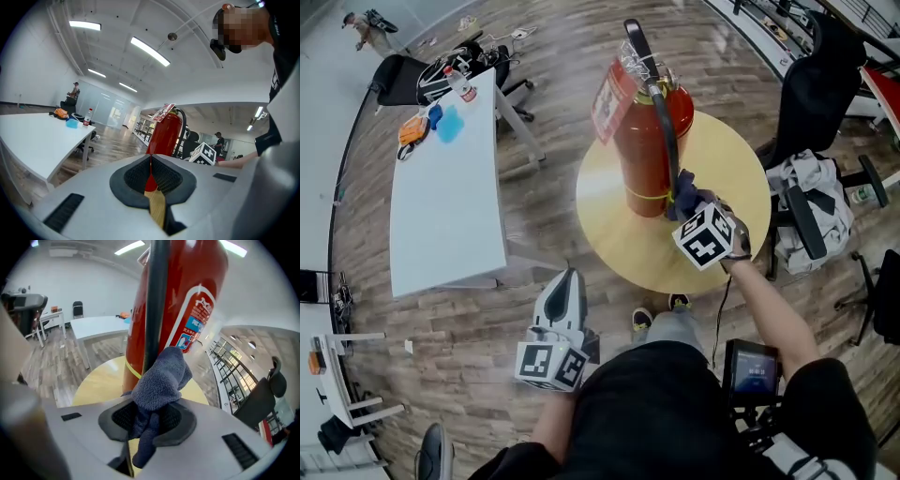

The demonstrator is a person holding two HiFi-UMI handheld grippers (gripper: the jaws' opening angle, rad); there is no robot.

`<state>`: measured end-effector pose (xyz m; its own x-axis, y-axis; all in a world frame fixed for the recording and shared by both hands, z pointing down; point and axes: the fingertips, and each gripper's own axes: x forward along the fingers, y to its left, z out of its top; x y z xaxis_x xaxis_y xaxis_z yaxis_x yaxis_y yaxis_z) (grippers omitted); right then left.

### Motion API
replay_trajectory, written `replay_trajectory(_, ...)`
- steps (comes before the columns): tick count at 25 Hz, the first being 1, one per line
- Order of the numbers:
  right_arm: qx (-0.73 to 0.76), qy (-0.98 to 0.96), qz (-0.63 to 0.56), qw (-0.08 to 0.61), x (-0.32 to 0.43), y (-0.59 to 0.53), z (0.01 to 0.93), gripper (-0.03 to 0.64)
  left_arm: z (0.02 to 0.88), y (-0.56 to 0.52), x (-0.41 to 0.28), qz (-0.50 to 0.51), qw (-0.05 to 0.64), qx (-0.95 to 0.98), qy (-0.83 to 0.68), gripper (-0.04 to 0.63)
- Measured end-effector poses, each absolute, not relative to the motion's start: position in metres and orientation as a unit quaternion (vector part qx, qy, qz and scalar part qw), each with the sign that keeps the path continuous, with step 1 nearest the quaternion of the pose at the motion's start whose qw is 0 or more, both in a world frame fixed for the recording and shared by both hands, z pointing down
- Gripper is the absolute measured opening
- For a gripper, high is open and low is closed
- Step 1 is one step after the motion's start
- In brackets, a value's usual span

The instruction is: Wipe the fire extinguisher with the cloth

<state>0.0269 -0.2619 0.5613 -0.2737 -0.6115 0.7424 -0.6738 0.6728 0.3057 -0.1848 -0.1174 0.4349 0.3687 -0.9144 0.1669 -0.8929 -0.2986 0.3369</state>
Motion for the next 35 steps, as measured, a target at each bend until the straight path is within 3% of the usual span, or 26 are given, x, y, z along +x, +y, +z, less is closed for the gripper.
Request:
replay_trajectory(6, 0.476, -0.802, 0.111, 0.342, 0.027, -0.250, 0.568, 0.094, 0.432, -0.107, -0.195, -0.028, 0.182, 0.798, -0.574, 0.023)
replay_trajectory(15, 0.432, -0.793, 0.319, 0.287, 0.006, -0.240, 0.651, 0.094, 0.440, -0.093, -0.210, -0.018, 0.182, 0.788, -0.588, 0.023)
replay_trajectory(24, 0.465, -0.765, 0.411, 0.171, -0.023, -0.257, 0.689, 0.095, 0.438, -0.083, -0.227, -0.017, 0.176, 0.776, -0.606, 0.023)
replay_trajectory(30, 0.432, -0.771, 0.468, 0.017, -0.049, -0.258, 0.631, 0.095, 0.435, -0.081, -0.235, -0.022, 0.179, 0.769, -0.613, 0.023)
replay_trajectory(35, 0.371, -0.782, 0.498, -0.065, -0.065, -0.258, 0.533, 0.094, 0.432, -0.084, -0.233, -0.035, 0.171, 0.776, -0.606, 0.023)
